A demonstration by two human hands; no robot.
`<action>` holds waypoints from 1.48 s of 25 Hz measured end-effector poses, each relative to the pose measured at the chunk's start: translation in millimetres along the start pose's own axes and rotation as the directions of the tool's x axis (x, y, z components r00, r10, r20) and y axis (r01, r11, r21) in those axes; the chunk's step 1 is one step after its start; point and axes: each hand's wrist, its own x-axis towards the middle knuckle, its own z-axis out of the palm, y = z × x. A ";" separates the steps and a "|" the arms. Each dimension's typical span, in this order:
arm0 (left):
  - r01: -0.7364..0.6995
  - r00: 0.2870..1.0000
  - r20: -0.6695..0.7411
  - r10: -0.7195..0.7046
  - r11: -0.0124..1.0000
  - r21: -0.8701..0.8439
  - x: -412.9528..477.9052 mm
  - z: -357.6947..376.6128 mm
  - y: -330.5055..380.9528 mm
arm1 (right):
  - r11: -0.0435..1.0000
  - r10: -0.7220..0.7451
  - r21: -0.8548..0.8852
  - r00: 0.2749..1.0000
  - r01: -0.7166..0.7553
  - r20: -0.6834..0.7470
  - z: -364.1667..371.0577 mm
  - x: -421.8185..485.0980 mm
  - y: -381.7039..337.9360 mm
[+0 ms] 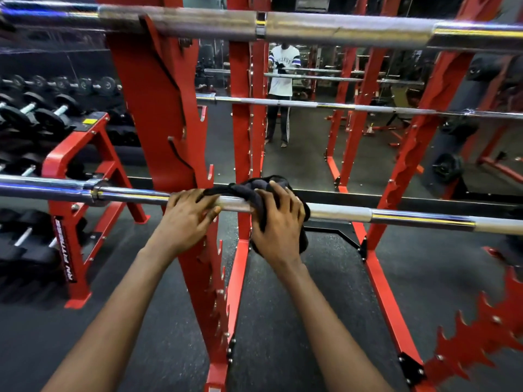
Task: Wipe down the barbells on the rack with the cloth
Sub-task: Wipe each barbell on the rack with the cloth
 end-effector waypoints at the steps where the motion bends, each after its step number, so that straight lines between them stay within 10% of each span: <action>1: -0.017 1.000 0.000 0.017 0.999 -0.044 -3.8 1.2 -8.1 | 1.000 -0.024 0.006 1.000 0.024 0.005 0.2 1.9 3.5; 8: -0.032 0.999 -0.035 0.028 0.989 -0.146 -15.6 8.0 -36.9 | 0.982 0.190 0.021 0.970 -0.189 -0.152 6.8 16.7 -3.9; 14: 0.003 0.985 -0.170 -0.041 0.976 -0.217 -19.4 11.8 -43.9 | 0.998 -0.063 -0.038 0.992 0.059 -0.108 30.0 -3.7 -22.3; 20: 0.098 0.985 -0.137 -0.109 0.991 -0.089 -13.5 13.7 -38.3 | 0.992 0.126 -0.008 0.978 -0.130 -0.168 31.8 17.6 -43.6; 27: 0.120 0.982 -0.145 -0.119 0.993 -0.008 -16.3 15.1 -39.1 | 0.991 -0.133 -0.018 0.985 0.132 -0.110 34.9 -1.0 -9.6; 32: 0.141 0.974 -0.178 -0.144 0.990 -0.028 -17.9 16.3 -33.6 | 0.965 0.178 0.245 0.913 -0.090 -0.366 45.5 -27.3 3.8; 37: 0.152 0.976 -0.152 -0.158 0.987 -0.050 -20.0 22.1 -33.2 | 0.615 0.712 0.745 0.587 -0.257 -0.385 55.6 -22.8 -41.5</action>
